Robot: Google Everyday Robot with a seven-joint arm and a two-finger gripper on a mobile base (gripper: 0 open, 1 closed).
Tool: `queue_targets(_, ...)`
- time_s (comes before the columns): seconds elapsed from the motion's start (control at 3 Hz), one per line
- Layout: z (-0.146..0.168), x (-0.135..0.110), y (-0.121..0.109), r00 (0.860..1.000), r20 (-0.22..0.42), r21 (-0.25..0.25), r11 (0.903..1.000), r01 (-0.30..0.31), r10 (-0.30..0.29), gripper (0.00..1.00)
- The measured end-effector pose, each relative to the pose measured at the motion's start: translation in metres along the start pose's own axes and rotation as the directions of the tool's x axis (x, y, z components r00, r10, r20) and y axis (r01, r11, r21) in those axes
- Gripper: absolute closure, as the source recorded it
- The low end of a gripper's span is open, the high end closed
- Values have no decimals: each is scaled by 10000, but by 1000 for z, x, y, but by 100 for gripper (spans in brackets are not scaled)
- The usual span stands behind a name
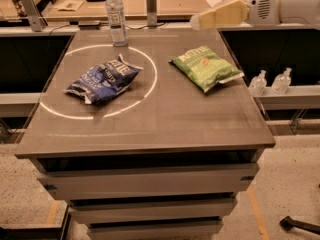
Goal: Move blue plastic bottle near blue chip bag
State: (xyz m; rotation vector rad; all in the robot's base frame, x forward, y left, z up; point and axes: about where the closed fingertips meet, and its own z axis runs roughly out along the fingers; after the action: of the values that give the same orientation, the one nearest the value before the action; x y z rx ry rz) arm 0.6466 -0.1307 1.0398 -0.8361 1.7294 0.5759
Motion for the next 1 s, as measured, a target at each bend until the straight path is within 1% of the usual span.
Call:
queue_targets(0.33, 48, -9, -7, 9970, 394, 42, 9978, 664, -665, 0)
queue_targets(0.67, 90, -11, -12, 9902, 355, 161, 9908, 1347, -1352, 0)
queue_targets(1.0, 130, -11, -13, 9918, 333, 413, 9917, 1221, -1235, 0)
